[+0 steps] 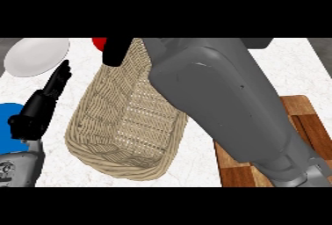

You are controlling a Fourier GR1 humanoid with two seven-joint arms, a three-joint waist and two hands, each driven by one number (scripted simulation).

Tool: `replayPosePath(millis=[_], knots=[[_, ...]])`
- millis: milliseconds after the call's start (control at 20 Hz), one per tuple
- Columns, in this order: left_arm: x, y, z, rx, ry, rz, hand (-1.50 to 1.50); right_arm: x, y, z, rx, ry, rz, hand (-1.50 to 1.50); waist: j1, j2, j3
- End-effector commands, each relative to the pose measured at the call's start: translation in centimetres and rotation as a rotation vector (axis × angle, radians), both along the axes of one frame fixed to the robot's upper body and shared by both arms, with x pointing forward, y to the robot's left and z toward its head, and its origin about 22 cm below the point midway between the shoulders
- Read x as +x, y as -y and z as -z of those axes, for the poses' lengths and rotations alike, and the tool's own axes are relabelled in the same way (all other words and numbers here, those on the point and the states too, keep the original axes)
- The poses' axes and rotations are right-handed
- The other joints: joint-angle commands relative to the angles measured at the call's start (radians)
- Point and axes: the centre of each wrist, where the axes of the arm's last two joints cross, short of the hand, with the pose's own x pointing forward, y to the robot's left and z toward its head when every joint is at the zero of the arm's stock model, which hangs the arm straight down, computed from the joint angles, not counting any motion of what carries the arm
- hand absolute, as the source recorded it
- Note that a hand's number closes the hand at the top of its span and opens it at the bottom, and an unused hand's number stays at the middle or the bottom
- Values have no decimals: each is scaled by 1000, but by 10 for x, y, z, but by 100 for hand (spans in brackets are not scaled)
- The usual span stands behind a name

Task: Pick the can from the cutting board and place it in the basket

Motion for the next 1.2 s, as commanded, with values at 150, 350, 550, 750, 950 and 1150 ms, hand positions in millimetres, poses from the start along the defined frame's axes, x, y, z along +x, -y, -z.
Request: replayPosePath(millis=[150, 350, 550, 750, 950, 1150], knots=[[-4, -1, -5, 4, 1, -18, 0, 0, -5, -5, -268, -47, 86, 150, -8, -6, 1], [5, 12, -13, -16, -1, -7, 0, 0, -20, 4, -311, -117, 16, -150, -11, -4, 1], [-1, 6, -11, 4, 6, -11, 0, 4, -11, 10, -222, -178, -39, -150, -9, -3, 2], [-1, -10, 8, -7, 1, -17, 0, -2, -5, -5, -109, -157, -40, -150, -9, -2, 1], [1, -8, -8, 2, -2, -10, 0, 16, 18, 0, 166, -62, 12, -150, -4, 0, 2], [-2, -8, 5, 2, 7, -3, 0, 16, 30, -14, 380, 30, 175, -150, -6, 1, 1]])
